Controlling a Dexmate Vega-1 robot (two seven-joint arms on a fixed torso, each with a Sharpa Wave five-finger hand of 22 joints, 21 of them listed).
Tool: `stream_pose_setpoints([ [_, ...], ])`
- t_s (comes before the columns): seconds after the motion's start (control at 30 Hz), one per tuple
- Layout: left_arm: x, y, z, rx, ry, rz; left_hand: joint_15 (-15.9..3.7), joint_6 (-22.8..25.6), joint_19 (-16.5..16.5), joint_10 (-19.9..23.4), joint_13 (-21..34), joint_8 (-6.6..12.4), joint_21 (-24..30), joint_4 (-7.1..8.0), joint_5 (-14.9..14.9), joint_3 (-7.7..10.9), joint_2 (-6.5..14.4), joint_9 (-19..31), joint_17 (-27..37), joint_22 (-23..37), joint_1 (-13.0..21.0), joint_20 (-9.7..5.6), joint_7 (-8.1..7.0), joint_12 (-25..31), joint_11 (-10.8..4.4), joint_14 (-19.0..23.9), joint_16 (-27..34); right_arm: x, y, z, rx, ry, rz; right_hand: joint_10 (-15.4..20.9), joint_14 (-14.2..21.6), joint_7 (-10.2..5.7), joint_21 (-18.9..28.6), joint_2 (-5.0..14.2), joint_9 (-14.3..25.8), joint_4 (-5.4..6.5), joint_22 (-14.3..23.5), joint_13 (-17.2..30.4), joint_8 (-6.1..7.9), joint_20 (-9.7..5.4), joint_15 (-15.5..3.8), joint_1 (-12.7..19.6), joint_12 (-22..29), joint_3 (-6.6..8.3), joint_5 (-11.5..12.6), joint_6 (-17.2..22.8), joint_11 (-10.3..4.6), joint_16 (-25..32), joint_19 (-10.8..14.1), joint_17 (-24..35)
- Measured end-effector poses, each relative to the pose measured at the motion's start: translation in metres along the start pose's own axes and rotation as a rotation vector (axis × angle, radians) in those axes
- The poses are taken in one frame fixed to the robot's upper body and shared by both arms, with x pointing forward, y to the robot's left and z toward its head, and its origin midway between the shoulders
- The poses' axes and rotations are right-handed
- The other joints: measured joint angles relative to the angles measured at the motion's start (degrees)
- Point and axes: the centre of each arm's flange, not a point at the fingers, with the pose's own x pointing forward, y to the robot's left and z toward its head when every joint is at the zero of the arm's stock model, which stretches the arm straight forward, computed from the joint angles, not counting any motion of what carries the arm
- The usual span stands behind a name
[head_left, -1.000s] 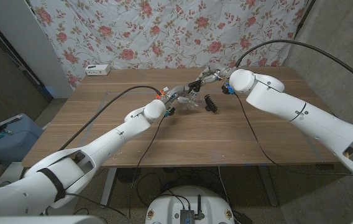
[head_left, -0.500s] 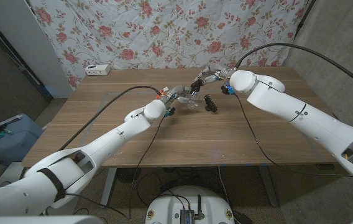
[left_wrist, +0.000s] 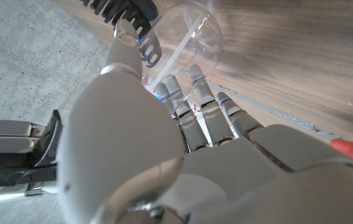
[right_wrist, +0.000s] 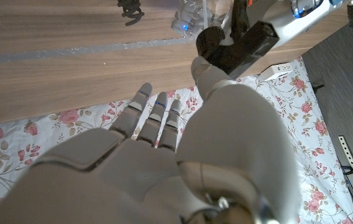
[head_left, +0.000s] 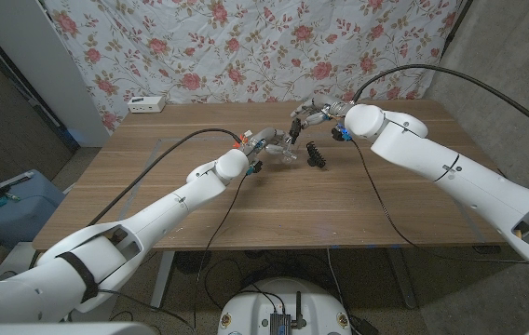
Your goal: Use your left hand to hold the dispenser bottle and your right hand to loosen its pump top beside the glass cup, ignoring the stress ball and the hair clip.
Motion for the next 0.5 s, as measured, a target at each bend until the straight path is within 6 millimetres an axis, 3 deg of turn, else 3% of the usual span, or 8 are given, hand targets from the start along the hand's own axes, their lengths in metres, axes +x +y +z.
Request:
stream_pose_setpoints([
  [0.33, -0.001, 0.0, -0.001, -0.006, -0.005, 0.007, 0.0, 0.0, 0.0, 0.0, 0.03, -0.03, 0.0, -0.17, 0.0, 0.16, 0.0, 0.0, 0.0, 0.0, 0.0, 0.0, 0.0, -0.05, -0.01, 0.0, -0.07, -0.004, -0.007, -0.002, -0.024, 0.034, -0.026, -0.61, -0.31, -0.03, 0.0, 0.2, -0.17, 0.15, 0.0, 0.0, -1.58, 0.08, 0.31, 0.19, 0.0, -0.63, -0.22, -2.77, -0.02, 0.0, -0.08, -0.01],
  [0.47, -0.001, 0.0, -0.002, -0.009, -0.006, 0.01, 0.0, 0.0, 0.0, 0.0, 0.08, -0.06, 0.0, -0.17, 0.0, 0.17, 0.0, 0.05, 0.0, 0.0, 0.0, 0.0, 0.0, -0.14, -0.01, 0.0, -0.11, -0.007, -0.011, -0.002, -0.031, 0.047, -0.038, -0.77, -0.31, -0.08, 0.0, -0.24, -0.09, 1.36, 0.0, 0.0, -2.45, 0.3, 0.31, -0.99, 0.0, -1.85, -0.22, -3.56, 0.21, 0.0, -0.3, -0.01],
  [0.5, -0.002, 0.0, -0.002, -0.009, -0.006, 0.011, 0.0, 0.0, 0.0, 0.0, 0.1, -0.06, 0.0, -0.17, 0.0, 0.16, 0.0, 0.05, 0.0, 0.0, 0.0, 0.0, 0.0, -0.17, -0.02, 0.0, -0.16, -0.008, -0.012, -0.002, -0.034, 0.053, -0.044, -0.58, -0.28, 0.15, 0.0, -0.39, -0.02, 1.75, 0.0, 0.0, -2.45, 0.36, 0.34, -2.04, 0.0, -2.24, -0.22, -3.79, 0.84, 0.0, -0.35, -0.01],
])
